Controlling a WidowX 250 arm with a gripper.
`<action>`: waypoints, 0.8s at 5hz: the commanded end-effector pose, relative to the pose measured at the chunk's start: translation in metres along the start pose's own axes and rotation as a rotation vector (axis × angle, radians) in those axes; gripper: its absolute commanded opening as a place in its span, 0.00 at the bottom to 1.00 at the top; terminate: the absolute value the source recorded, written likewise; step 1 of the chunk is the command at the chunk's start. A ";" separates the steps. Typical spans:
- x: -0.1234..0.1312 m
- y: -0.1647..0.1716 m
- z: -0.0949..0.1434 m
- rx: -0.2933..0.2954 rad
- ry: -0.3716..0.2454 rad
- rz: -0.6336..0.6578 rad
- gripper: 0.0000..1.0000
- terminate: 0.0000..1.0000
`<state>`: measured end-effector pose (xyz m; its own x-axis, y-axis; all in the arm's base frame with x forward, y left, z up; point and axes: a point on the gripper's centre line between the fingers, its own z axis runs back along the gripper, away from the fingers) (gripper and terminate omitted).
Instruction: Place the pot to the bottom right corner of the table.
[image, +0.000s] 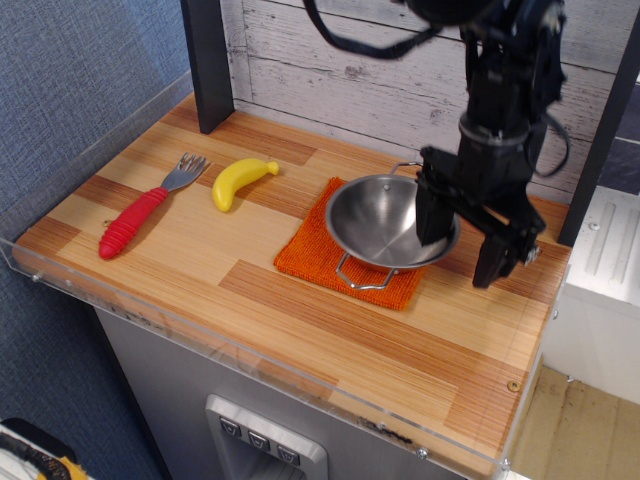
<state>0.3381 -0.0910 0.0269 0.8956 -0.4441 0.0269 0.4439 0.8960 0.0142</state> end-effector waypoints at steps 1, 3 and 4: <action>-0.008 0.011 0.001 0.030 -0.039 0.033 0.00 0.00; -0.022 0.037 0.055 -0.020 -0.128 0.077 0.00 0.00; -0.035 0.053 0.094 -0.023 -0.194 0.106 0.00 0.00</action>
<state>0.3262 -0.0301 0.1020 0.9294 -0.3357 0.1536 0.3460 0.9372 -0.0453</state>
